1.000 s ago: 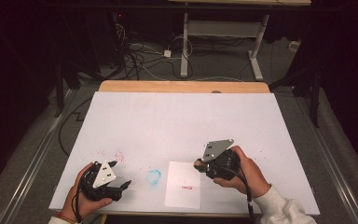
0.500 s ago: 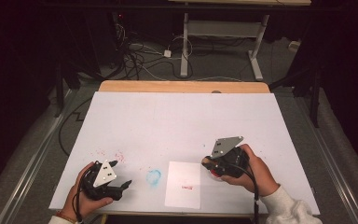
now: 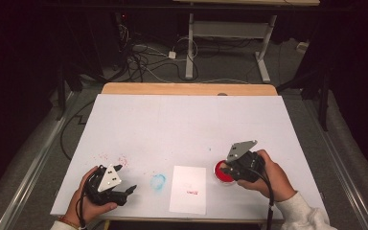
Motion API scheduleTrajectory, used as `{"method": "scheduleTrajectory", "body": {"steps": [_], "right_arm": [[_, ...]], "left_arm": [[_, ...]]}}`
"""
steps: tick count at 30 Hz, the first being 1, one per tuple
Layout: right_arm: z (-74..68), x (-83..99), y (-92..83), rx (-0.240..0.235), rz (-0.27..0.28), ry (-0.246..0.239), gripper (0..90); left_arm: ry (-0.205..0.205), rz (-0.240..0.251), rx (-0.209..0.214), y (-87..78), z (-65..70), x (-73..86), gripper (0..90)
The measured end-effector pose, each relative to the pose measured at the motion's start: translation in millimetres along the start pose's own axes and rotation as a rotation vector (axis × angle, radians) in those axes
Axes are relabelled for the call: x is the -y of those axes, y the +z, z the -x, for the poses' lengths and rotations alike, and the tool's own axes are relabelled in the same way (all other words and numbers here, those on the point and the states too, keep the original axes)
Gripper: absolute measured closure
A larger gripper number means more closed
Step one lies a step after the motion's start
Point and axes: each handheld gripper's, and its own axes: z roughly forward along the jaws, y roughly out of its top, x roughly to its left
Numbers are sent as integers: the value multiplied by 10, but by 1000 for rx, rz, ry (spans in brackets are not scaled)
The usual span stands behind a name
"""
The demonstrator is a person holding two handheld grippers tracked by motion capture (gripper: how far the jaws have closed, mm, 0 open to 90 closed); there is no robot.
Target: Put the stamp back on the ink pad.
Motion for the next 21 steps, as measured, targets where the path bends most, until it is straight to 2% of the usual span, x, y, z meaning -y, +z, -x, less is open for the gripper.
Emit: {"method": "scheduleTrajectory", "body": {"steps": [2, 4, 8, 9, 21], "right_arm": [[20, 33, 26, 4, -13, 5, 757], [35, 53, 40, 3, -27, 10, 757], [61, 72, 60, 12, -34, 17, 756], [61, 76, 67, 9, -35, 31, 756], [127, 89, 205, -11, -83, 43, 754]], "left_arm": [[-6, -3, 7, 8, 7, -5, 182], [7, -3, 4, 15, 6, -10, 182], [9, -2, 2, 7, 4, -10, 182], [9, -2, 1, 5, 5, -10, 182], [13, -13, 0, 15, 23, -13, 181]]}}
